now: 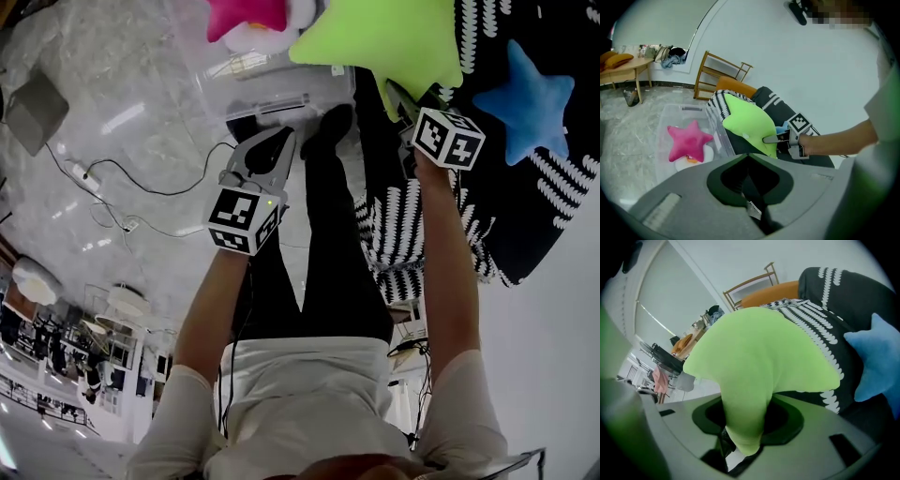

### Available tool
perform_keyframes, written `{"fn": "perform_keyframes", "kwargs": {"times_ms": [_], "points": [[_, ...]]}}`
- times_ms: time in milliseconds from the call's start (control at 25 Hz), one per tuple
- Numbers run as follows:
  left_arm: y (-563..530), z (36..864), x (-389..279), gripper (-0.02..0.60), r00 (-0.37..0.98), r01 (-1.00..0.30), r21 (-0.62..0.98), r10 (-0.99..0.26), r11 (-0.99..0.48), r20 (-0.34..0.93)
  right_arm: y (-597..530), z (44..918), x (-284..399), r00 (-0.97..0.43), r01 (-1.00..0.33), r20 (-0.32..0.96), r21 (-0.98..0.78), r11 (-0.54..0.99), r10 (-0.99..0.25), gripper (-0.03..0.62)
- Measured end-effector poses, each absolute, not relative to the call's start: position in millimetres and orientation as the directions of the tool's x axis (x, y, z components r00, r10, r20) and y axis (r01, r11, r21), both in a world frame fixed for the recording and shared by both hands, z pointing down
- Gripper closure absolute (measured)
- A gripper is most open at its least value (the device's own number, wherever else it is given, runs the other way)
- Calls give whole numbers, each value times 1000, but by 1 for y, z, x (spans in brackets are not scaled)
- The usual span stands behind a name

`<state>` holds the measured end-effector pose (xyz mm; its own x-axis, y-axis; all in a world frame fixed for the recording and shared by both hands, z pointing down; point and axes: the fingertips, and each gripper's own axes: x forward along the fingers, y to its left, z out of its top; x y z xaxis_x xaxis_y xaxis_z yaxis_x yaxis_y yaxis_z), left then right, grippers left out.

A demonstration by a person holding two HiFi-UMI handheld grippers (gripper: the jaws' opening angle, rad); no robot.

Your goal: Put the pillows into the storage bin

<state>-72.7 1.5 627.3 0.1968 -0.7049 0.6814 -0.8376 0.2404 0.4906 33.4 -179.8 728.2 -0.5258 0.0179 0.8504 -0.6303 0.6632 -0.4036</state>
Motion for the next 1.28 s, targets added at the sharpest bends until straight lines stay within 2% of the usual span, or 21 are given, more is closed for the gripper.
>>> {"fn": "perform_keyframes", "kwargs": {"times_ms": [400,680,720,800,920,1280], "points": [[95,629,-129,565,127,-817,476,-705,324,698,-51,738,-45,-486,-505,850,-462,729,202,398],[145,637,-162,565,67,-793,465,-701,395,710,2,749,-79,-444,-418,858,-455,786,261,395],[150,638,-164,565,64,-789,465,-700,401,711,6,752,-82,-442,-420,860,-448,789,254,386],[159,640,-166,565,62,-785,467,-698,406,713,9,760,-84,-434,-440,871,-428,789,230,270],[167,645,-164,565,65,-784,469,-698,407,714,14,776,-79,-399,-485,885,-425,764,239,181],[169,648,-164,565,84,-785,476,-693,397,716,18,777,-68,-398,-527,895,-404,748,203,164]]}}
